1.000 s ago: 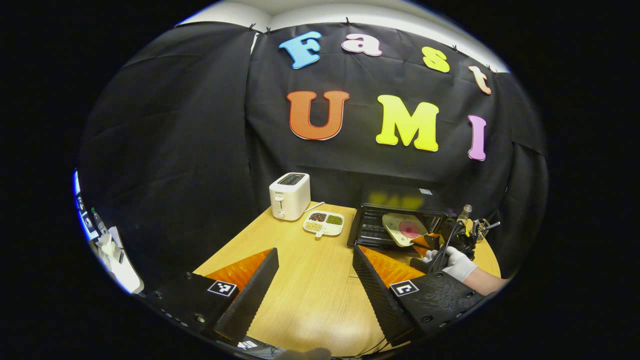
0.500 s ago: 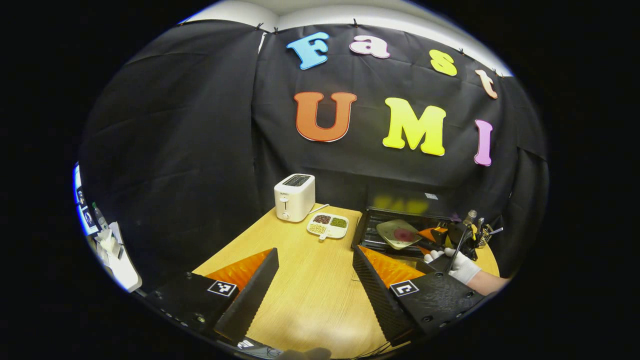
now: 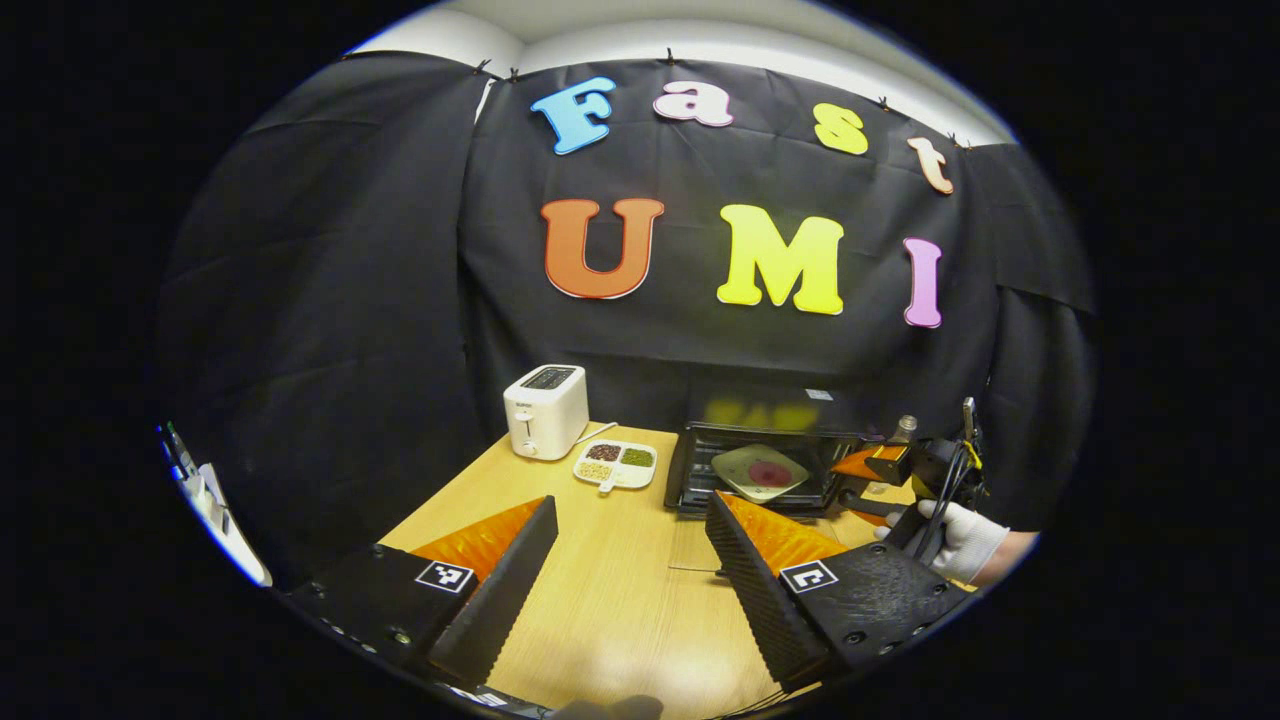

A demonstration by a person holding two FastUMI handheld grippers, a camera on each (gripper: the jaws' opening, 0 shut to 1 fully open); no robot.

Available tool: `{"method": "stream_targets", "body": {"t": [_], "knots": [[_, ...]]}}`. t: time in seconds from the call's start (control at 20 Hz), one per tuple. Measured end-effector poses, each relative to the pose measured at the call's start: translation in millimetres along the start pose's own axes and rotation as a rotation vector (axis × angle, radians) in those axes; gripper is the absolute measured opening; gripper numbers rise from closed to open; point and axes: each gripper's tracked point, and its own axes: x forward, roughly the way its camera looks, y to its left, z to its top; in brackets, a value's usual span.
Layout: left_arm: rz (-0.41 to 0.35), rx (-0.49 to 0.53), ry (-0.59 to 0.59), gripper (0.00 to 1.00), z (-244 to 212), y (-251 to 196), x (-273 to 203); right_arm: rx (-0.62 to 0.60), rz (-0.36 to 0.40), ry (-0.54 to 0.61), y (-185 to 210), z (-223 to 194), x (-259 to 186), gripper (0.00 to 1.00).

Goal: Open the electric oven with the left hand, put the food in, and close the electric oven.

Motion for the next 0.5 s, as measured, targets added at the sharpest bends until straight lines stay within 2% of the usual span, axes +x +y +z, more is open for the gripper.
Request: {"method": "stream_targets", "body": {"t": [0.15,0.3,0.45,0.5], "knots": [[-0.062,0.011,-0.006,0.95,-11.8,-18.3,1.5,-0.163,-0.049,-0.055,-19.4,16.9,-55.2,0.99],[-0.098,0.025,0.009,0.95,-24.7,-38.8,0.6,-0.317,-0.050,-0.075,-30.7,27.3,-109.4,1.00],[-0.132,0.031,0.002,0.96,-29.6,-76.7,-2.3,-0.522,-0.077,-0.127,-53.6,50.3,-166.8,1.00],[-0.141,0.034,0.004,0.96,-31.5,-90.6,-3.4,-0.570,-0.081,-0.139,-59.9,54.5,-183.4,0.94]]}}
